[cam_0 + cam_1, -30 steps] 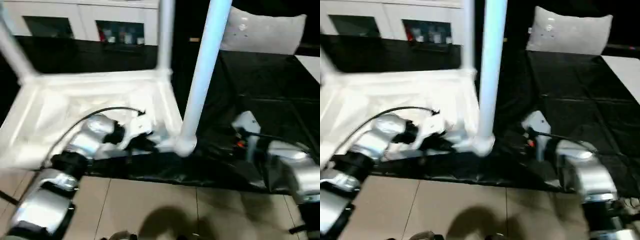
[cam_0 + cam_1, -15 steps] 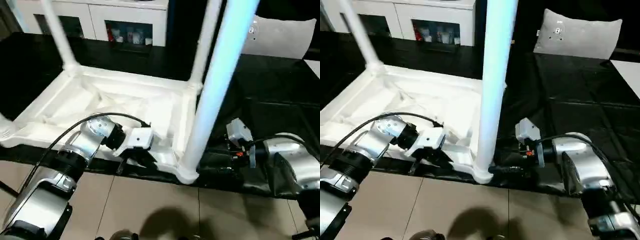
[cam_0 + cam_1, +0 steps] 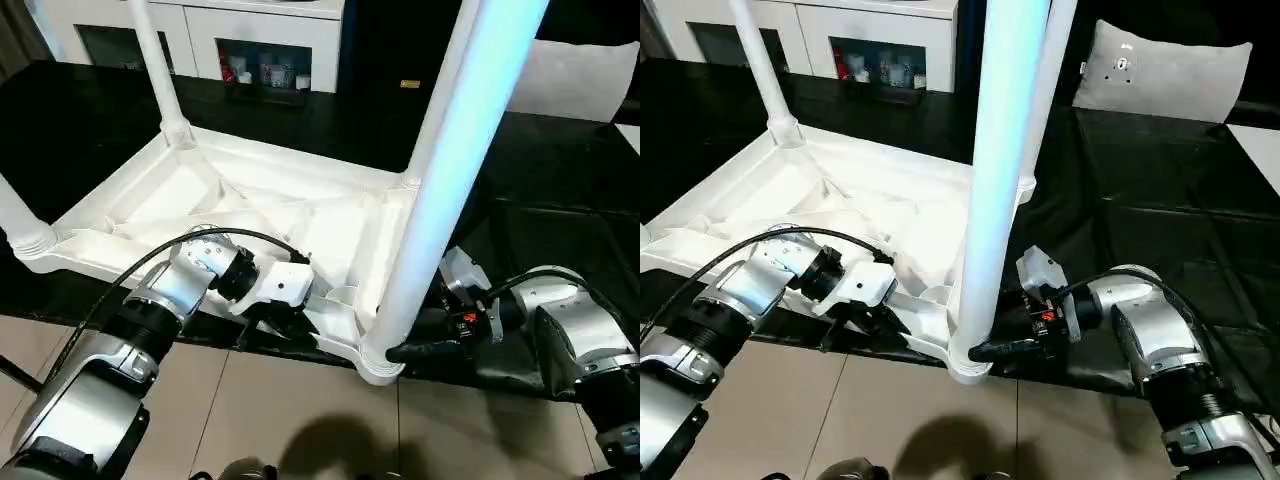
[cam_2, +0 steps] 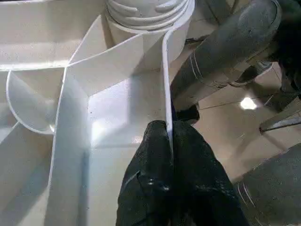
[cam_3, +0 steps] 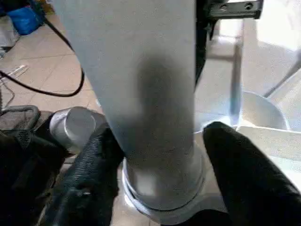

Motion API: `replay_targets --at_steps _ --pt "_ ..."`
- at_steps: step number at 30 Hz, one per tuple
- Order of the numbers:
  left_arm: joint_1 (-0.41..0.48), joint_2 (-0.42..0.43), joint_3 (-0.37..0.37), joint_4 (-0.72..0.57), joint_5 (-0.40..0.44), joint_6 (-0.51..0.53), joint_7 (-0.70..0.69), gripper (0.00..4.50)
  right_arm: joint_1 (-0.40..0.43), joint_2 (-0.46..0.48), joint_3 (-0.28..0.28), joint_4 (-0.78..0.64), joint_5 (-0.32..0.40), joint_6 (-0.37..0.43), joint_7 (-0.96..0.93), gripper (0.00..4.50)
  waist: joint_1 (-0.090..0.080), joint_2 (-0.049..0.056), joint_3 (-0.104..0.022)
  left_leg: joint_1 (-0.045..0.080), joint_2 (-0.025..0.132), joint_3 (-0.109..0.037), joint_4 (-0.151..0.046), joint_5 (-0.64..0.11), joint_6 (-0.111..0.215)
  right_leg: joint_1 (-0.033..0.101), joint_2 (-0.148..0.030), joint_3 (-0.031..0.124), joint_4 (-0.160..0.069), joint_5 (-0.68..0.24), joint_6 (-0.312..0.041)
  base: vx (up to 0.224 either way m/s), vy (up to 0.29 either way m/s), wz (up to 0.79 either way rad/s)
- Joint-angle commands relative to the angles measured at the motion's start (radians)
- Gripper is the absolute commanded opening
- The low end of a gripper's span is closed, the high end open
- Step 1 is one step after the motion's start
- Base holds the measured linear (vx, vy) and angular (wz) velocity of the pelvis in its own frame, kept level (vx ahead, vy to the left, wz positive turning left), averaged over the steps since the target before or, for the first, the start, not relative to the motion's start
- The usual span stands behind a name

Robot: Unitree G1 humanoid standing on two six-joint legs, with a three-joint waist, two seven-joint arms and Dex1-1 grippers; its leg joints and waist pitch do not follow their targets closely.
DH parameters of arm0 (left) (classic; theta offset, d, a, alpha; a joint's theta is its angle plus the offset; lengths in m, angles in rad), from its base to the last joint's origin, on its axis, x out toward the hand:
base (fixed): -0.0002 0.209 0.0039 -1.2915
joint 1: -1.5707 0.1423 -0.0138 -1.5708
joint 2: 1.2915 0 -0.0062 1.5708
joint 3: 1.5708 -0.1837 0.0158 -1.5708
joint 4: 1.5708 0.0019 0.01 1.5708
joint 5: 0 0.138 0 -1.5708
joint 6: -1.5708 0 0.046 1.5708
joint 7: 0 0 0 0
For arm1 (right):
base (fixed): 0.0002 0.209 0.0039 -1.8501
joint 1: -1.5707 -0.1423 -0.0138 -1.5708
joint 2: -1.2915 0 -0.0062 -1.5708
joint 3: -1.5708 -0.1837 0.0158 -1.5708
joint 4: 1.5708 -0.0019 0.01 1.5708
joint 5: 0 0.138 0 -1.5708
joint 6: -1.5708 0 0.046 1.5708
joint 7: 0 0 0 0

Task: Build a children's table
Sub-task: Rotate leg to tighten

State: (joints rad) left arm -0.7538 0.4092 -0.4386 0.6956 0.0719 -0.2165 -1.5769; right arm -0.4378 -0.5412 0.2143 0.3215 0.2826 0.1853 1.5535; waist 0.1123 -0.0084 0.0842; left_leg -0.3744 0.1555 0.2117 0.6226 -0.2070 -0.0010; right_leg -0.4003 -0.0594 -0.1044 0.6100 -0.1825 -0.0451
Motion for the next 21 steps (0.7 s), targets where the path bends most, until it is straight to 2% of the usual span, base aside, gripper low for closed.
replay_targets --at_steps 1,4,5,10,11,12,13,15,16,18,19,21 --pt "-0.040 -0.013 -0.013 -0.014 -0.011 -0.038 -0.037 0.00 -0.009 -0.005 0.015 -0.006 0.011 0.000 0.011 2.56 -0.005 -0.014 -0.088 0.018 0.099 -0.047 -0.069 -0.065 0.089 0.054 -0.124 0.076 -0.071 -0.218 -0.184 0.000 0.000 0.00" --pt "-0.040 -0.011 -0.012 -0.009 -0.009 -0.042 -0.037 0.00 -0.002 -0.006 0.017 -0.012 0.014 0.004 0.019 2.36 -0.004 -0.013 -0.087 0.018 0.100 -0.048 -0.069 -0.070 0.085 0.055 -0.124 0.076 -0.072 -0.222 -0.184 0.000 0.000 0.00" --pt "-0.040 -0.012 -0.010 -0.007 -0.009 -0.041 -0.036 0.00 0.001 -0.005 0.017 -0.014 0.014 0.004 0.021 2.14 -0.004 -0.014 -0.088 0.018 0.099 -0.047 -0.068 -0.070 0.083 0.055 -0.125 0.076 -0.072 -0.224 -0.183 0.000 0.000 0.00" --pt "-0.034 -0.025 0.017 -0.007 -0.026 0.015 0.001 0.00 0.035 0.003 -0.001 -0.063 0.048 0.054 0.003 1.99 0.000 -0.013 -0.087 0.020 0.100 -0.047 -0.069 -0.068 0.083 0.054 -0.123 0.077 -0.071 -0.216 -0.184 0.000 0.000 0.00" --pt "-0.032 -0.026 0.019 -0.007 -0.025 0.016 0.009 0.00 0.040 0.005 -0.003 -0.070 0.052 0.061 -0.001 1.99 0.001 -0.002 -0.085 0.019 0.100 -0.049 -0.070 -0.071 0.082 0.053 -0.125 0.076 -0.072 -0.218 -0.188 0.000 0.000 0.00" --pt "-0.031 -0.026 0.022 -0.008 -0.025 0.017 0.015 0.00 0.044 0.006 -0.004 -0.076 0.056 0.068 -0.004 1.98 -0.001 -0.006 -0.085 0.019 0.100 -0.048 -0.070 -0.076 0.081 0.054 -0.123 0.077 -0.075 -0.221 -0.185 0.000 0.000 0.00" --pt "-0.026 -0.033 0.038 -0.015 -0.028 0.051 0.055 0.00 0.067 0.013 -0.015 -0.108 0.077 0.102 -0.033 1.98 0.000 -0.009 -0.085 0.020 0.100 -0.048 -0.071 -0.083 0.078 0.055 -0.124 0.077 -0.075 -0.226 -0.186 0.000 0.000 0.00" --pt "-0.025 -0.039 0.051 -0.021 -0.028 0.093 0.093 0.00 0.084 0.026 -0.030 -0.130 0.093 0.130 -0.073 1.98 0.002 -0.009 -0.084 0.021 0.101 -0.049 -0.072 -0.084 0.073 0.055 -0.124 0.077 -0.076 -0.235 -0.182 0.000 0.000 0.00" --pt "-0.024 -0.046 0.063 -0.025 -0.028 0.130 0.127 0.00 0.094 0.040 -0.042 -0.147 0.104 0.158 -0.110 1.98 0.001 -0.004 -0.082 0.022 0.103 -0.049 -0.074 -0.094 0.065 0.052 -0.124 0.077 -0.079 -0.247 -0.182 0.000 0.000 0.00" --pt "-0.018 -0.068 0.090 -0.036 -0.042 0.205 0.186 0.00 0.111 0.072 -0.056 -0.175 0.104 0.204 -0.196 1.98 -0.003 -0.006 -0.078 0.020 0.098 -0.051 -0.075 -0.108 0.053 0.054 -0.124 0.075 -0.085 -0.288 -0.172 0.000 0.000 0.00" --pt "-0.016 -0.075 0.096 -0.042 -0.045 0.228 0.201 0.00 0.116 0.084 -0.060 -0.184 0.105 0.218 -0.222 1.98 -0.007 -0.007 -0.076 0.020 0.095 -0.052 -0.074 -0.124 0.046 0.055 -0.127 0.075 -0.092 -0.329 -0.163 0.000 0.000 0.00" --pt "-0.013 -0.083 0.101 -0.051 -0.046 0.252 0.217 0.00 0.122 0.102 -0.068 -0.195 0.101 0.235 -0.260 1.98 -0.011 -0.008 -0.076 0.019 0.091 -0.053 -0.075 -0.121 0.042 0.056 -0.126 0.074 -0.095 -0.357 -0.151 0.000 0.000 0.00"
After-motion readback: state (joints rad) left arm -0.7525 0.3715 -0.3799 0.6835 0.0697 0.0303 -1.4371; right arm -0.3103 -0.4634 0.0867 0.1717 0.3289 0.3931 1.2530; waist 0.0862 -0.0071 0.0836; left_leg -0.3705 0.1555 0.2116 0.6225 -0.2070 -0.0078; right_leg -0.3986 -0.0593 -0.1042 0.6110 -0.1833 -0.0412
